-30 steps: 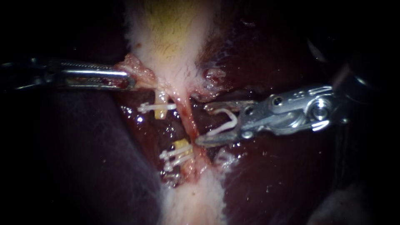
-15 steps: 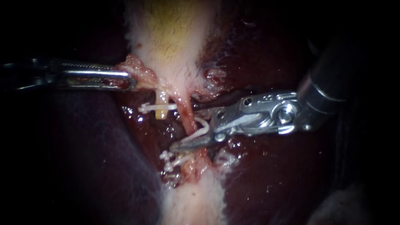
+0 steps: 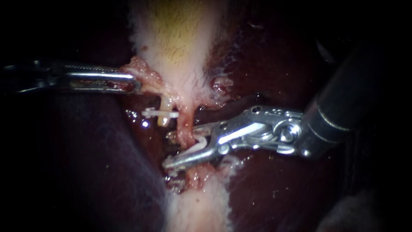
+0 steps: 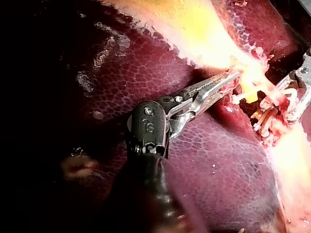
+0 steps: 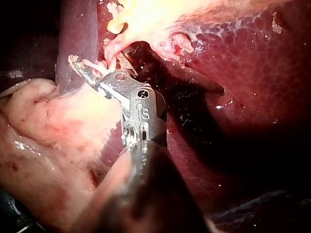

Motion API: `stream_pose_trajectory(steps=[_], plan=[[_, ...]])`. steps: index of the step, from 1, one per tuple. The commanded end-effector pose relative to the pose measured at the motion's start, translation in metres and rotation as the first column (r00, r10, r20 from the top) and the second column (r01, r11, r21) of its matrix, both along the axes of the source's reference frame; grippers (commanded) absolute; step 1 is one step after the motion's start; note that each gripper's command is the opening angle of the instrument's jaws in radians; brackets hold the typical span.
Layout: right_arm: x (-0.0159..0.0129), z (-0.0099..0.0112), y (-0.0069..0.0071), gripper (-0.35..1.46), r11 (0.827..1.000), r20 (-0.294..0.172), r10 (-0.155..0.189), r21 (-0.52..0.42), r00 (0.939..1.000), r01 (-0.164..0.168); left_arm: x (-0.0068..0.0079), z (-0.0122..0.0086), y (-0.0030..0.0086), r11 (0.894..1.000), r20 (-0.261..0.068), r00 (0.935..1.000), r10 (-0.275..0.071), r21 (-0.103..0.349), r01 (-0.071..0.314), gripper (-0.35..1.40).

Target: Clipping first clip right tube

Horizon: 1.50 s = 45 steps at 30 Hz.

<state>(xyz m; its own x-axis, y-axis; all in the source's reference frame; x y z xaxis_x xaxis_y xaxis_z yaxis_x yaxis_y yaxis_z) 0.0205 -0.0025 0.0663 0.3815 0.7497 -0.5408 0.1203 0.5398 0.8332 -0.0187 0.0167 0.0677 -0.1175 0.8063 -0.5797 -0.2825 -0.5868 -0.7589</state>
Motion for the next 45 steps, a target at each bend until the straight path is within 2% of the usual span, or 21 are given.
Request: stream_pose_trajectory(steps=[1,4,9,12,24,32,35,37,41,45], plan=[[0.0000,0.0002,-0.0004,0.45,1.000,0.002,-0.002,0.005,1.0000,0.002,0.0000,0.0000,0.0000,1.000,0.000,1.0000,0.000,0.000,0.000,-0.35],[-0.0002,0.0009,-0.0018,0.45,1.000,0.012,-0.007,0.028,0.9999,0.006,0.0001,0.0001,0.0000,1.000,0.000,1.0000,0.000,0.000,0.000,-0.35],[-0.0009,0.0020,-0.0044,0.43,0.997,0.003,-0.054,0.050,0.9985,0.054,0.0001,0.0001,0.0000,1.000,0.000,1.0000,0.000,0.000,0.000,-0.35],[-0.0010,0.0023,-0.0050,0.43,0.996,-0.003,-0.073,0.051,0.9974,0.073,0.0001,0.0001,0.0000,1.000,0.000,1.0000,0.000,0.000,0.000,-0.35],[-0.0010,0.0022,-0.0049,0.31,0.995,-0.008,-0.083,0.052,0.9965,0.083,0.0001,0.0001,0.0000,1.000,0.000,1.0000,0.001,0.000,-0.001,-0.35],[-0.0019,0.0021,-0.0048,-0.05,0.995,-0.011,-0.087,0.052,0.9961,0.088,0.0001,0.0002,0.0000,1.000,0.000,1.0000,0.001,-0.001,-0.001,-0.35],[-0.0021,0.0022,-0.0048,-0.35,0.993,-0.001,-0.085,0.079,0.9964,0.085,0.0000,0.0002,0.0000,1.000,0.000,1.0000,0.001,-0.001,-0.001,-0.35],[-0.0023,0.0022,-0.0048,-0.35,0.993,0.001,-0.085,0.085,0.9964,0.084,0.0000,0.0002,0.0000,1.000,0.000,1.0000,0.001,-0.001,-0.001,-0.35],[-0.0019,0.0022,-0.0048,-0.35,0.997,0.026,-0.046,0.071,0.9986,0.045,0.0000,0.0002,0.0000,1.000,0.000,1.0000,0.000,-0.001,0.000,-0.35],[-0.0020,0.0022,-0.0048,-0.35,0.997,0.036,-0.051,0.067,0.9980,0.048,0.0000,0.0002,0.0000,1.000,0.000,1.0000,0.000,-0.001,0.000,-0.35]])
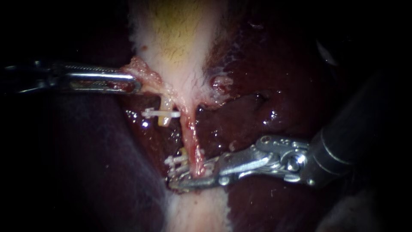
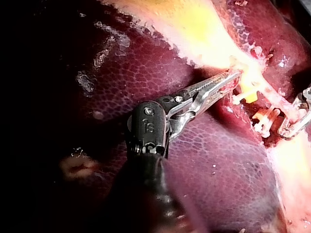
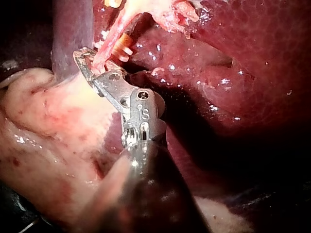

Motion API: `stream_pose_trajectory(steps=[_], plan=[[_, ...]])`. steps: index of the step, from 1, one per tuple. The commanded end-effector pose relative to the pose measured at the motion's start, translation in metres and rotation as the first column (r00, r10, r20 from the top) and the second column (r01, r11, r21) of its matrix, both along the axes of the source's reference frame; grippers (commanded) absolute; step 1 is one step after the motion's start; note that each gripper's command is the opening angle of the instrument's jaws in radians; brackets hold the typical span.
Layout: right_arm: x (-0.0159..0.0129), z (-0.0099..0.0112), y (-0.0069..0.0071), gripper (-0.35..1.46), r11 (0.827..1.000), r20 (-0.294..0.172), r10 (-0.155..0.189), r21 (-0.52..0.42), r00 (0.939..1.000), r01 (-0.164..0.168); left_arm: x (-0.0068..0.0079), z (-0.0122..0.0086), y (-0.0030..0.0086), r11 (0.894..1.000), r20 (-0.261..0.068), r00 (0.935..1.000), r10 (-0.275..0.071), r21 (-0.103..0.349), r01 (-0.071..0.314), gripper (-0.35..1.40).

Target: Clipping first clip right tube

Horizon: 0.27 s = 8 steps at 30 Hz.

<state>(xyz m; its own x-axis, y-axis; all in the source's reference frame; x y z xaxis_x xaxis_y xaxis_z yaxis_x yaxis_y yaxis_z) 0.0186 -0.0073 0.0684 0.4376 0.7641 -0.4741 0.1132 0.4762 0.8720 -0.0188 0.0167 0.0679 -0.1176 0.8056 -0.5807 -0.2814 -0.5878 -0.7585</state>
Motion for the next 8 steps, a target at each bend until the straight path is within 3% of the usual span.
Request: stream_pose_trajectory(steps=[1,8], plan=[[-0.0001,0.0001,0.0000,-0.35,1.000,0.001,-0.001,-0.001,1.0000,0.001,0.0000,0.0000,0.0000,1.000,-0.001,1.0000,0.000,0.000,0.000,-0.35],[0.0000,0.0003,0.0000,-0.35,1.000,0.002,0.002,-0.004,1.0000,-0.002,0.0000,0.0001,0.0001,1.000,-0.001,1.0000,0.000,0.000,0.000,-0.35]])
